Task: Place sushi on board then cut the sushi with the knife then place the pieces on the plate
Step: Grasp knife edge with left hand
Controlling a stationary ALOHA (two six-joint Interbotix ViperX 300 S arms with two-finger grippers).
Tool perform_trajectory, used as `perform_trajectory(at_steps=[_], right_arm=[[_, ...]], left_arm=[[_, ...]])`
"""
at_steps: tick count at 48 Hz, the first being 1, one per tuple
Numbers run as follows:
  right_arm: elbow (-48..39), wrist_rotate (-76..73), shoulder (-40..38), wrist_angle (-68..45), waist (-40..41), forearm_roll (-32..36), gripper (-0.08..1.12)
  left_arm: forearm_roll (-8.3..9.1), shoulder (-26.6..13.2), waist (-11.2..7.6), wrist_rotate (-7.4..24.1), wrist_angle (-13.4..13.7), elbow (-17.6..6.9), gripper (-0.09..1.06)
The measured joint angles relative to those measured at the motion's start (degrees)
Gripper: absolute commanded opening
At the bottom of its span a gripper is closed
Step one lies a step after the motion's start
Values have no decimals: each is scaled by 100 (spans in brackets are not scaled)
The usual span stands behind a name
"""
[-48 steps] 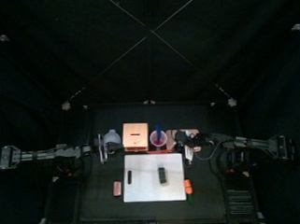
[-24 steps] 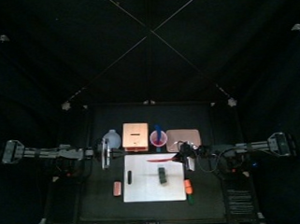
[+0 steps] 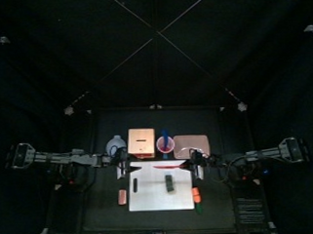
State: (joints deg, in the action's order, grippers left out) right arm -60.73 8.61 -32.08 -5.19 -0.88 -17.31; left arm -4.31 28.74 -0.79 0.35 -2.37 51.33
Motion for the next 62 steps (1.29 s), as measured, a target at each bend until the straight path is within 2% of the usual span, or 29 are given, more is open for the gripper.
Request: perform_trajectory(at_steps=[15, 23, 35, 47, 62], right_arm=[[0, 0, 229, -79, -35, 0, 40], [62, 0, 448, -88, -97, -9, 40], [211, 0, 791, -97, -185, -53, 40], [316, 0, 940, -97, -237, -53, 40], [325, 0, 940, -97, -281, -53, 40]], left_arm=[[-9, -949, 0, 9, 659, -519, 78], [-9, -1406, 0, 9, 879, -817, 80], [-9, -2013, -9, 9, 976, -1107, 80], [-18, -2373, -114, 9, 1002, -1371, 80], [-18, -2698, -176, 9, 993, -1494, 78]])
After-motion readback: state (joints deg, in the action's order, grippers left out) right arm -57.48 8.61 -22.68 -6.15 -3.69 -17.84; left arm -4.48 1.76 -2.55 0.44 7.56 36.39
